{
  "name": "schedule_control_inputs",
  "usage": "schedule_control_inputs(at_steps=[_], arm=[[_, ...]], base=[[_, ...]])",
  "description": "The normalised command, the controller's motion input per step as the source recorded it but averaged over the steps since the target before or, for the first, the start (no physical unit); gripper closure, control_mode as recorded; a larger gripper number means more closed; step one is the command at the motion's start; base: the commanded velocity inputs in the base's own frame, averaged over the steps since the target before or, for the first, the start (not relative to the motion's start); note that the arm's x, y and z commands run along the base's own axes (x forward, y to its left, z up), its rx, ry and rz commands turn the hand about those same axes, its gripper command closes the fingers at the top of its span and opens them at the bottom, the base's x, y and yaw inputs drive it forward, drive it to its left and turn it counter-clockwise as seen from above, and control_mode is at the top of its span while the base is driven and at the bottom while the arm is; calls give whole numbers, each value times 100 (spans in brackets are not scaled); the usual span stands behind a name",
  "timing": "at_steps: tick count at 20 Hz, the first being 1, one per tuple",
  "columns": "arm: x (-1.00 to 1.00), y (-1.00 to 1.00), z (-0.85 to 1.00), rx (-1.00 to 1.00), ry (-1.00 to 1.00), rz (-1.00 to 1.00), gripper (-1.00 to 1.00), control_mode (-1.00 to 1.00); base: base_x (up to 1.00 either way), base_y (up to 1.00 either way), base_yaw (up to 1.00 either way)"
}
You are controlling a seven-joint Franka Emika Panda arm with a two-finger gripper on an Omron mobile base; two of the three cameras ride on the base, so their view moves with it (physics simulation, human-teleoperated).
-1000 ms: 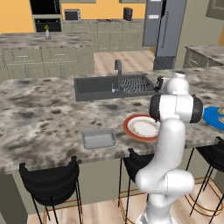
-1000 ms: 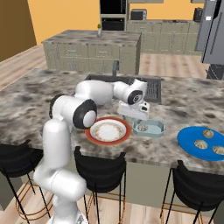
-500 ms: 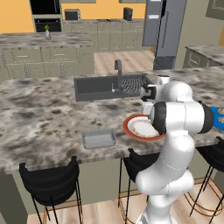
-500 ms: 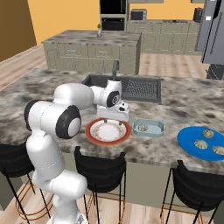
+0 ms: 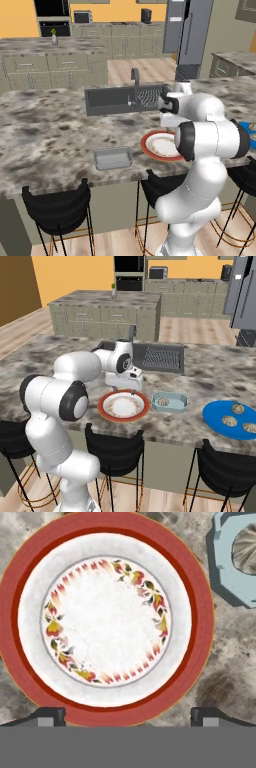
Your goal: Place two dumplings into each of the tupperware containers and then place the containers in the fridge.
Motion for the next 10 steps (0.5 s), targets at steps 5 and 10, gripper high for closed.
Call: schedule_control_inputs(at_steps=[5,10], arm=[[-36,4,0,0,0,-7,-100,-100],[-24,27,4,0,-11,-3,-100,-100]], base=[[0,0,0],[0,0,0]])
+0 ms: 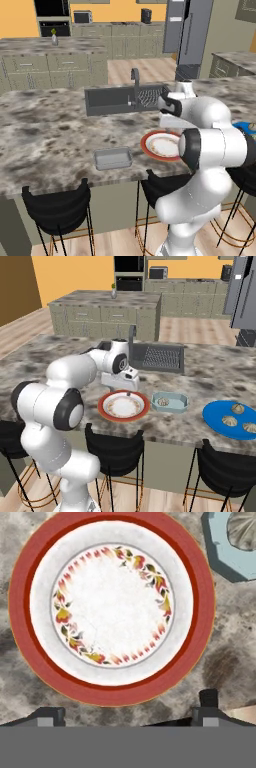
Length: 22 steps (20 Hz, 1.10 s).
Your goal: Place two dumplings into each of the tupperware containers and then place the containers in the fridge.
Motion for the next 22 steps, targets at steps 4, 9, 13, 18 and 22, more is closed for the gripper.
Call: schedule_control_inputs(at_steps=[4,9,13,18,22], arm=[[-17,14,2,0,-16,1,-100,-100],[-12,1,0,0,-3,0,-100,-100],[-4,1,0,0,0,0,-100,100],[0,0,0,0,0,0,-100,100],[0,0,0,0,0,0,-100,100]], base=[[0,0,0],[0,0,0],[-16,-8,0],[0,-74,0],[2,-72,0]])
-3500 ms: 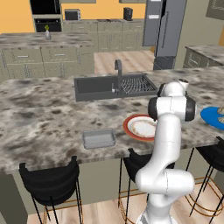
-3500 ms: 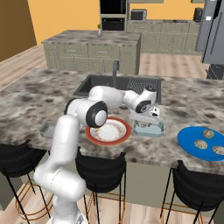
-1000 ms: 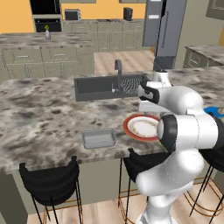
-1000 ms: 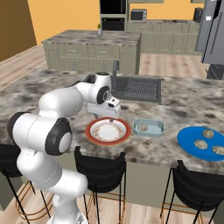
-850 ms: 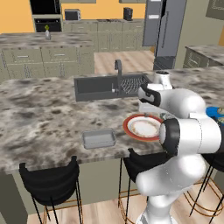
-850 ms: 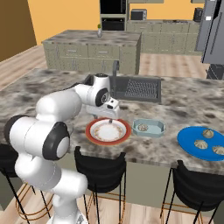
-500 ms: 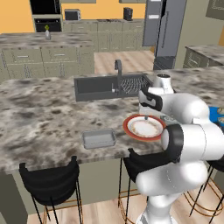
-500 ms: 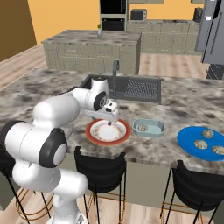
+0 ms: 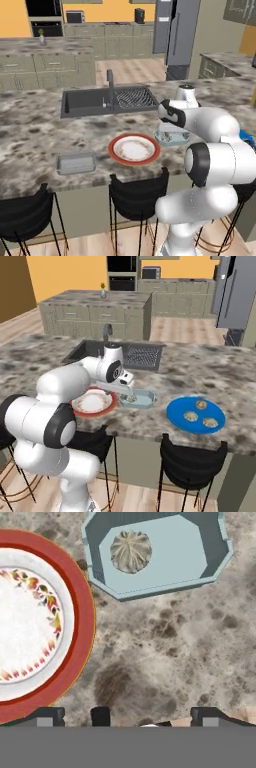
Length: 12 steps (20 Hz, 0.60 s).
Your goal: Place two dumplings into each of the tupperware containers and then place the containers in the fridge.
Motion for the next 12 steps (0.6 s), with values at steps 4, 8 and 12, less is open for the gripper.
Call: schedule_control_inputs(at_steps=[4,8,12], arm=[[0,0,0,0,0,0,-100,100],[0,0,0,0,0,0,-100,100],[0,0,0,0,0,0,-100,100]], base=[[11,-55,0],[21,-45,0],[30,-38,0]])
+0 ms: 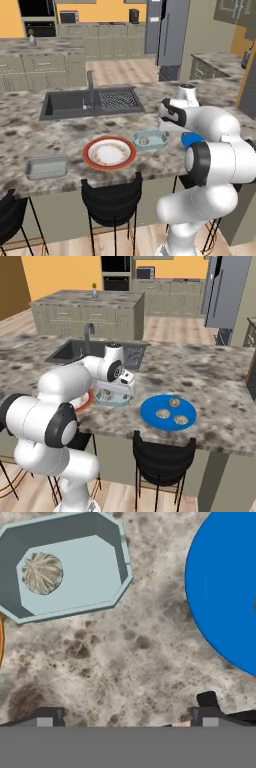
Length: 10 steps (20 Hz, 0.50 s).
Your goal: Place two dumplings into each of the tupperware containers and then place the containers in the fridge.
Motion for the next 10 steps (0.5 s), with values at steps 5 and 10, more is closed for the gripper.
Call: schedule_control_inputs(at_steps=[5,10], arm=[[0,0,0,0,0,0,-100,100],[0,0,0,0,0,0,-100,100]], base=[[53,-21,0],[53,-34,0]])
